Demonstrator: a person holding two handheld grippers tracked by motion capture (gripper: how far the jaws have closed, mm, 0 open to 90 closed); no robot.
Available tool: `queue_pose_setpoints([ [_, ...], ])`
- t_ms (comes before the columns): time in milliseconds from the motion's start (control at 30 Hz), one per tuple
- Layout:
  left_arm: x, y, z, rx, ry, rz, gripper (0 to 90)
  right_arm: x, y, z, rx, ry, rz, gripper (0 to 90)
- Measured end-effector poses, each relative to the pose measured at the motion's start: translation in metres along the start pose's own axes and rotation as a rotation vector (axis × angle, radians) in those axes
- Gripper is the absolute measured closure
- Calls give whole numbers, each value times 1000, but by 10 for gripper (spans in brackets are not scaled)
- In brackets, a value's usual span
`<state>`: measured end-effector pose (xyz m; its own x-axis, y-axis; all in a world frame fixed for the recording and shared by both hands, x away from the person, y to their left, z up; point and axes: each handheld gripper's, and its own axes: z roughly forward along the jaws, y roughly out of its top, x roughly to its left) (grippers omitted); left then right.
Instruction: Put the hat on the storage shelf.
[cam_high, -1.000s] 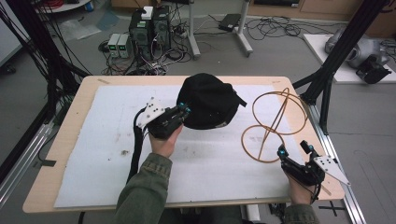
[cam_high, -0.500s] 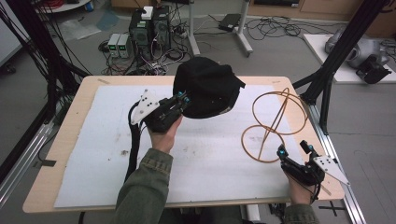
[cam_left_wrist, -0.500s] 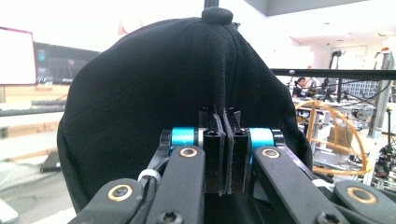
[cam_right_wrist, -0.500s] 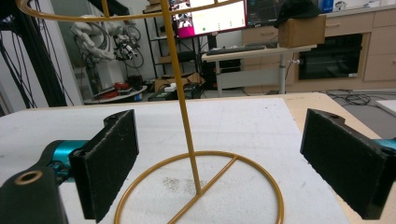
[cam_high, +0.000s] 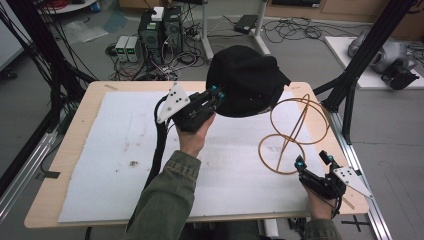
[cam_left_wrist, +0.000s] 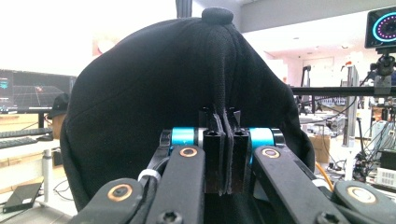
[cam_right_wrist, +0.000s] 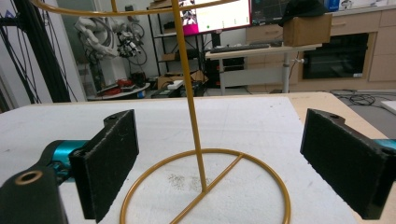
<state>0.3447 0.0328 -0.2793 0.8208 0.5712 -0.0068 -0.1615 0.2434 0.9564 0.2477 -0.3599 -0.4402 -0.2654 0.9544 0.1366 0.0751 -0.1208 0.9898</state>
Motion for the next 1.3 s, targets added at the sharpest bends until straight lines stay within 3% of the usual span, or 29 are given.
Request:
queue_pose_setpoints([
  [233, -11, 9, 22, -28, -40, 12, 881, -1, 0, -1, -3, -3, 7, 105],
  [533, -27, 4, 54, -39, -114, -31, 881, -2, 0, -4, -6, -11, 12, 105],
  [733, -40, 2, 76, -19, -155, -38, 881, -5, 0, -6, 3, -9, 3, 105],
  [833, -45, 1, 85, 2, -180, -33, 881, -5, 0, -6, 0, -12, 8, 105],
  [1000, -50, -4, 100, 44, -220, -66, 881, -5, 0, -5, -2, -6, 5, 105],
  [1300, -54, -20, 120, 188, -272, -55, 881, -5, 0, -5, 3, -1, 6, 105],
])
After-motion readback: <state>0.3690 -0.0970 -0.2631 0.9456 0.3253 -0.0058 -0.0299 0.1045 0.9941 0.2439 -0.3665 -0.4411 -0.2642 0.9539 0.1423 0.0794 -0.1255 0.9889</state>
